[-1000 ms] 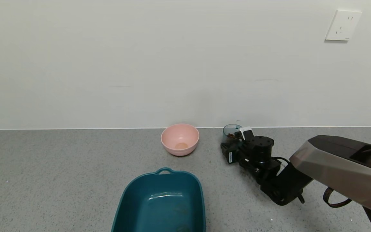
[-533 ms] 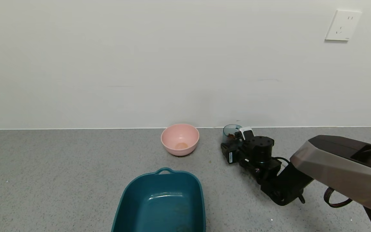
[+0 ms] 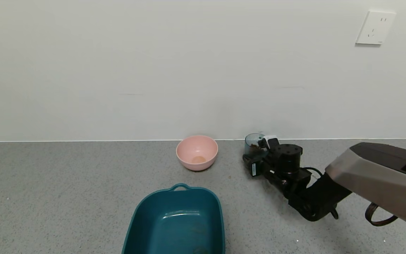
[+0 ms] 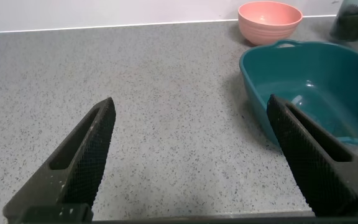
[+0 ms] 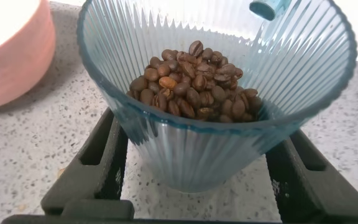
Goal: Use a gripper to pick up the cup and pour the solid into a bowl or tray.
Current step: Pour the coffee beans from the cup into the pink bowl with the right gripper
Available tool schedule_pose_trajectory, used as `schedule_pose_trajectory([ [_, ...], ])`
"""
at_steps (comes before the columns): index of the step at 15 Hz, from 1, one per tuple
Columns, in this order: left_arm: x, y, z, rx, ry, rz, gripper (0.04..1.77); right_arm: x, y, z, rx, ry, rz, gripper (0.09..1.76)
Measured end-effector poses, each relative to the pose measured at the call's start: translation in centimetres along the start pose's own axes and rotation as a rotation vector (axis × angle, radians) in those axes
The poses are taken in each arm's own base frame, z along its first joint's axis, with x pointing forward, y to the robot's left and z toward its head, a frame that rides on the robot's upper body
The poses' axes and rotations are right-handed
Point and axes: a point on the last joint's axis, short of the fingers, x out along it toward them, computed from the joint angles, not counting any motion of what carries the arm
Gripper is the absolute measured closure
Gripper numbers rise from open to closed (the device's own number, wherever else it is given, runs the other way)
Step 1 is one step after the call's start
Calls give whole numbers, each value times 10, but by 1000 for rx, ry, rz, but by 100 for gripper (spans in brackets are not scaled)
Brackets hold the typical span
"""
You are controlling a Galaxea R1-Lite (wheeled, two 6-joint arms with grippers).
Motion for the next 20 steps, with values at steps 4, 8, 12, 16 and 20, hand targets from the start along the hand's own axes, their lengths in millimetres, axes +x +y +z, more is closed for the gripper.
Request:
schedule_pose_trajectory([
  [4, 0, 0, 0, 0, 0, 0, 6, -13, 3, 24, -12, 40, 17, 53],
  [8, 0, 0, 0, 0, 0, 0, 6, -25, 9, 54, -99, 84, 45, 53],
  [12, 0, 0, 0, 0, 0, 0, 6, -27, 12, 77, -252, 55, 54, 53],
  [16, 0, 0, 0, 0, 0, 0, 6, -26, 15, 87, -410, 62, 60, 53],
  [20, 0, 0, 0, 0, 0, 0, 6, -27, 32, 91, -491, 87, 79, 53],
])
